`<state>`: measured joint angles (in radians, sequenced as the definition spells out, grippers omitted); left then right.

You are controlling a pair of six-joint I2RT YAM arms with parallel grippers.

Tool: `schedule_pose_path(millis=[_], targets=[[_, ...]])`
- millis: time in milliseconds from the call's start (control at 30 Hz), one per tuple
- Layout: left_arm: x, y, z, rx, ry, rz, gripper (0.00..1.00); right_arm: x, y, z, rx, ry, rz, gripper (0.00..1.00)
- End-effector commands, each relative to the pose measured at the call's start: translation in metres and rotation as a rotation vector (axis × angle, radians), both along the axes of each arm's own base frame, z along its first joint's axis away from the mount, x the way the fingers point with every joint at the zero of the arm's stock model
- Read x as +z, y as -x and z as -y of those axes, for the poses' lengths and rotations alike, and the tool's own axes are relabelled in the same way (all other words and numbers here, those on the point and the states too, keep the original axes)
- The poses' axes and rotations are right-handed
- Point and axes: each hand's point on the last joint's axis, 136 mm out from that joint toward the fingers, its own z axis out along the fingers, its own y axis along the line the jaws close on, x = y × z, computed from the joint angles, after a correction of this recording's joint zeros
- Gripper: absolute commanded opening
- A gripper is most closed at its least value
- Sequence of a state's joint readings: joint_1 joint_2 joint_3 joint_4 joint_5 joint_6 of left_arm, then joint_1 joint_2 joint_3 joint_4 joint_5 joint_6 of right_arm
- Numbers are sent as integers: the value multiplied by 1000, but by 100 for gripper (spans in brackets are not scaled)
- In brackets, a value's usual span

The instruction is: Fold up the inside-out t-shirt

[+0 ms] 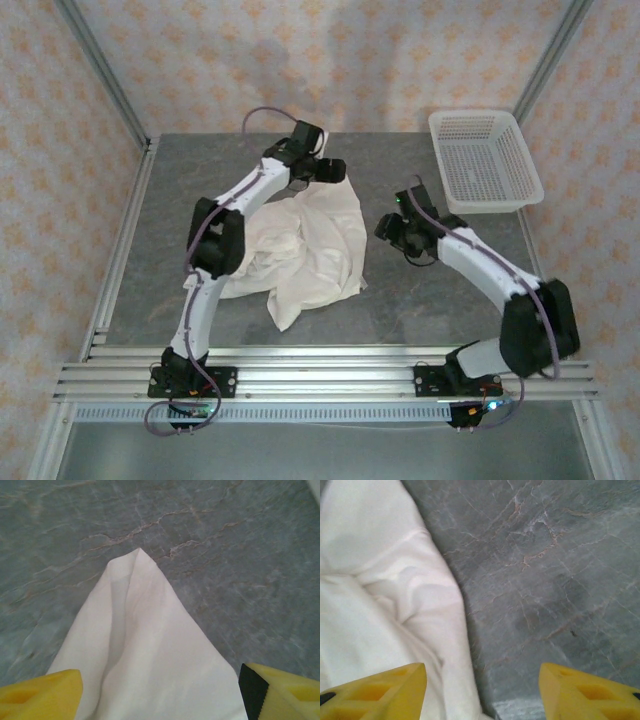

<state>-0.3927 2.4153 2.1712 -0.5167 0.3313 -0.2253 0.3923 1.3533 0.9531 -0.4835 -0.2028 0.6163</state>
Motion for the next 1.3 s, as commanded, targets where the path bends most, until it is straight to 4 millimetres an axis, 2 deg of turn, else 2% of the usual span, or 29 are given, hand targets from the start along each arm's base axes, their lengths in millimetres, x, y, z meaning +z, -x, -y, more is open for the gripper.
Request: schedule_pose_path(millis=[0,67,100,133,167,200,233,267,367,433,467,533,633,733,833,933,1067,1167,1267], targets=[[-18,-7,-2,-15,-34,-45,83,2,18,12,-41,23,-7,61],[-29,-8,5,-27,-6,-69,77,9,22,17,-40,39,11,61],[-32,-9,8,-30,10,-75,72,11,23,19,-39,49,15,62],[-34,-9,11,-32,31,-79,60,14,23,22,-41,61,23,62],[-32,-10,14,-34,49,-80,41,15,23,23,-43,70,27,62],[-30,-10,15,-31,59,-80,17,15,22,24,-46,77,27,62],[-22,-9,16,-31,74,-76,0,16,20,23,-46,73,30,62],[-12,-9,17,-34,90,-69,0,16,19,21,-43,62,30,62],[37,0,15,-53,134,-21,0,9,15,6,-20,18,28,62],[80,12,-1,-35,137,39,0,1,15,-7,12,15,18,62],[96,17,-13,-13,134,62,0,-2,15,-13,30,17,16,62],[130,33,-51,56,132,114,0,-6,14,-27,74,16,18,62],[158,63,-113,156,76,153,0,-14,14,-49,148,-3,18,61],[152,93,-159,226,-16,129,0,-25,18,-61,192,15,-7,61],[137,117,-180,260,-90,88,0,-37,27,-74,241,20,-38,61],[126,131,-194,313,-136,64,0,-43,37,-92,297,9,-46,61],[122,139,-205,358,-141,61,0,-55,42,-117,350,-2,-35,61],[123,140,-204,355,-136,58,0,-66,36,-131,385,-8,-1,62],[122,140,-203,352,-133,51,0,-83,18,-127,362,65,45,62]])
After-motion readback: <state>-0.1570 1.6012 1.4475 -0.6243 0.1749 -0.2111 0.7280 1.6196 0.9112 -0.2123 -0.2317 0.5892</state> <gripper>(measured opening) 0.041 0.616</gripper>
